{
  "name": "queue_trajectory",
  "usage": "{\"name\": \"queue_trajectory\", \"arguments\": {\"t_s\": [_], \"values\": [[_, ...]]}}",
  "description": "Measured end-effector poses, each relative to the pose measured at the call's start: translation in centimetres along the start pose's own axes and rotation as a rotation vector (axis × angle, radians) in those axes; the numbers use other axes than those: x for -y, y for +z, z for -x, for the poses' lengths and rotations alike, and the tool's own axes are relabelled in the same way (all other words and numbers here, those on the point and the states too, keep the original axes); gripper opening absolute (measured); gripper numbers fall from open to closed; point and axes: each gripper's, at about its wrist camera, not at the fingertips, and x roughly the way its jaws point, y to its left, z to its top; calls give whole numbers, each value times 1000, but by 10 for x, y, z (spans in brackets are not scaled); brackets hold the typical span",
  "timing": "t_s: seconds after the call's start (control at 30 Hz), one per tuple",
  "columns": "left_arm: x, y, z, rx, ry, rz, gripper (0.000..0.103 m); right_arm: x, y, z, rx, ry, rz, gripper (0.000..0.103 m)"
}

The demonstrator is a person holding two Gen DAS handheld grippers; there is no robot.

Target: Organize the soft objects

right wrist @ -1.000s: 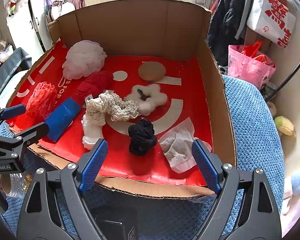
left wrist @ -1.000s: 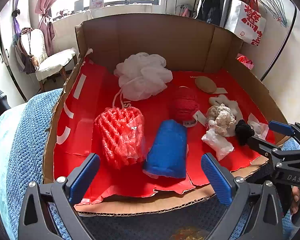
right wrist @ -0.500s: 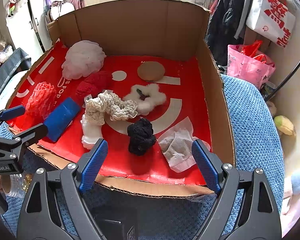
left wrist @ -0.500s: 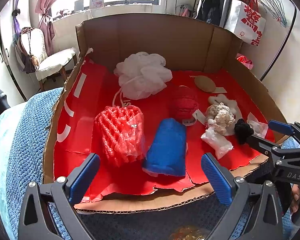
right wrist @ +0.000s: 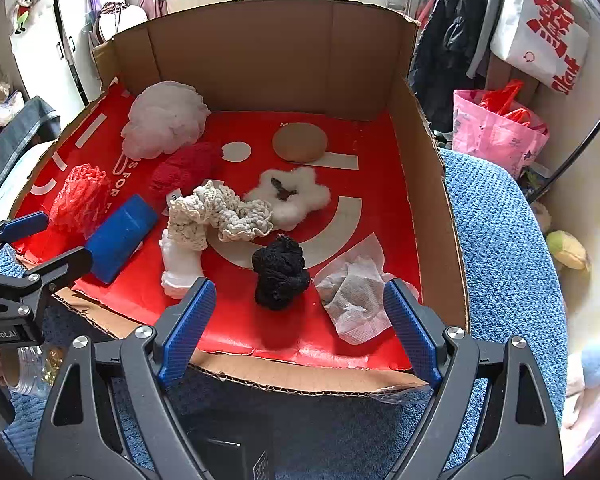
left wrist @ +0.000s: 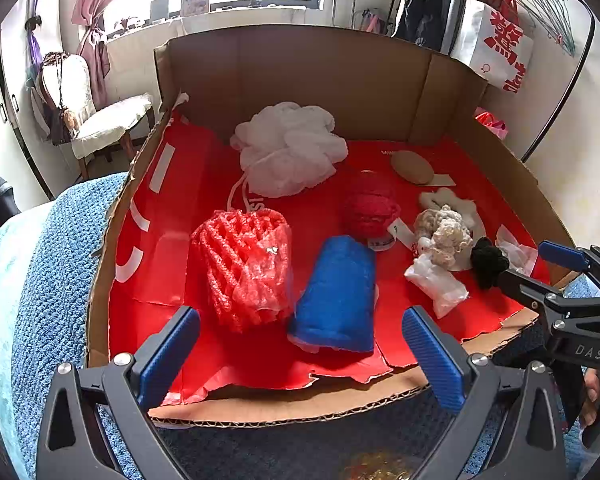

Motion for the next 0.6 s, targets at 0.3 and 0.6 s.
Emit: {"name": "queue_trajectory", "arguments": {"t_s": [0.3,0.6], "values": [[0,0,-1,0,1,-1,103,-1,-1,0,1,-4,8,86],[0,0,-1,-2,3,-4,103,-1,-1,0,1,-4,8,86]]}}
